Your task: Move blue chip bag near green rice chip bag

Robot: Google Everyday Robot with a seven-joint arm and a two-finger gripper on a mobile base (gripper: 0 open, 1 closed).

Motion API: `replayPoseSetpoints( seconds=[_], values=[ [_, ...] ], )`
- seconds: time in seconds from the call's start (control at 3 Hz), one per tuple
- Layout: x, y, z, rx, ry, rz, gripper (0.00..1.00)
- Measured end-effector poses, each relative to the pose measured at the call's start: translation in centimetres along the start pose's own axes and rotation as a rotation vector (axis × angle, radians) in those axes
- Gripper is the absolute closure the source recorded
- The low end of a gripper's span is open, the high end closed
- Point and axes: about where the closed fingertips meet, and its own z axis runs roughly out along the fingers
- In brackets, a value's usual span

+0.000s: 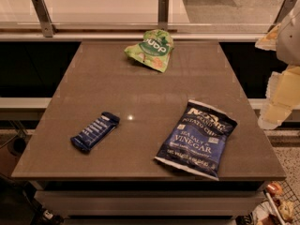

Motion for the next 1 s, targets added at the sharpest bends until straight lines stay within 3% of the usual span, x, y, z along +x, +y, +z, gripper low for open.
replayPoseSetpoints(
  seconds=[0.67,1.0],
  values=[
    [-0.5,-0.3,0.7,-0.008,0.017,0.000,0.00],
    [-1.4,-0.6,4.4,-0.068,0.034,0.000,0.00]
  ],
)
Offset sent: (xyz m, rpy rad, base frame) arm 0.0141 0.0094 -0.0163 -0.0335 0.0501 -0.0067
